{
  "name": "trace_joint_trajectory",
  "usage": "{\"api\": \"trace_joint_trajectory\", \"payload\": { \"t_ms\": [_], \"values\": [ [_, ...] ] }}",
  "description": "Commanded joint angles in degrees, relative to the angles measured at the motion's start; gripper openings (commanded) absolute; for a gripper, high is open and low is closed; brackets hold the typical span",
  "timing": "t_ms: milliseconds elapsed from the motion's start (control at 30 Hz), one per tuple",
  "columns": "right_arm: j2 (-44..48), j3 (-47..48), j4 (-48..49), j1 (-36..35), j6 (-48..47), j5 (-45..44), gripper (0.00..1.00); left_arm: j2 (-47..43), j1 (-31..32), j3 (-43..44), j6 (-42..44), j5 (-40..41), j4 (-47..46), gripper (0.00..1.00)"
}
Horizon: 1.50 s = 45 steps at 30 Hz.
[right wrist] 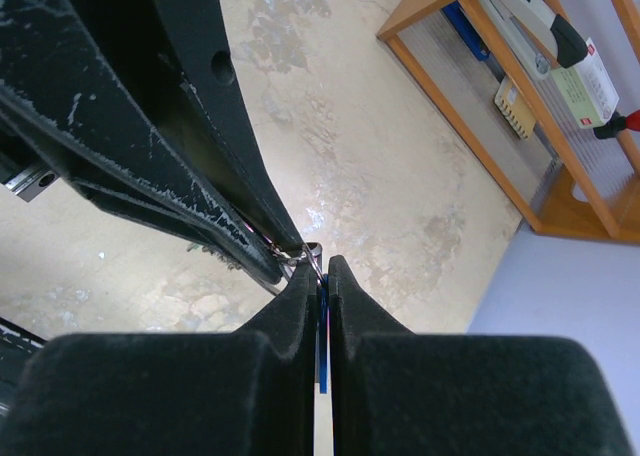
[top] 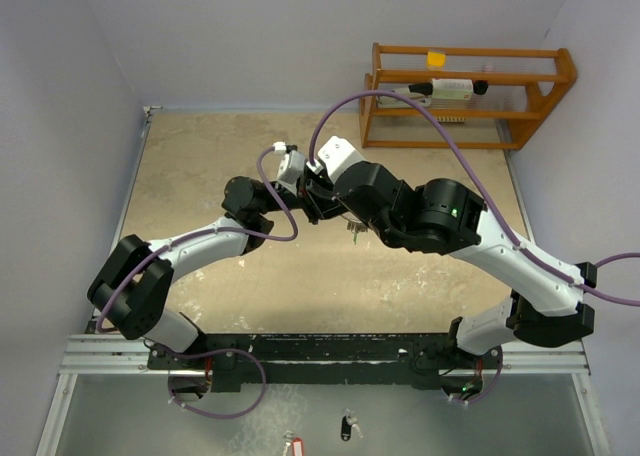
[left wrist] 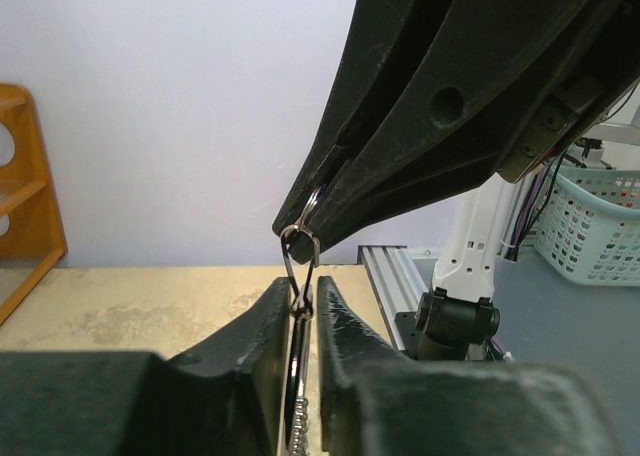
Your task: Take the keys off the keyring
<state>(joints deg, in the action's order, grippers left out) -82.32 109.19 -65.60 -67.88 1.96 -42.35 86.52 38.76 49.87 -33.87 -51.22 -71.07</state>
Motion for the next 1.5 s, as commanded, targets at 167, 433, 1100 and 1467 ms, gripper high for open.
{"api": "trace_joint_trajectory", "payload": {
  "t_ms": [167,433,1100,1467],
  "values": [
    [1.8,-0.4,2.4,-0.4,-0.2,-1.2,0.00,0.5,0.1,-0.9,-3.6,0.6,-8.6,0.00],
    [1.9,-0.2,2.2,-0.4,0.0,-1.5,0.00,-0.2,0.1,-1.4,-3.1,3.9,-8.1,0.00],
    [0.2,3.0,0.0,-0.5,-0.5,-1.1,0.00,-6.7,0.1,0.9,19.2,15.6,23.5,0.00],
    [0.3,1.0,-2.0,-0.8,2.1,1.5,0.00,-8.4,0.1,2.0,19.9,21.5,25.7,0.00]
  ]
}}
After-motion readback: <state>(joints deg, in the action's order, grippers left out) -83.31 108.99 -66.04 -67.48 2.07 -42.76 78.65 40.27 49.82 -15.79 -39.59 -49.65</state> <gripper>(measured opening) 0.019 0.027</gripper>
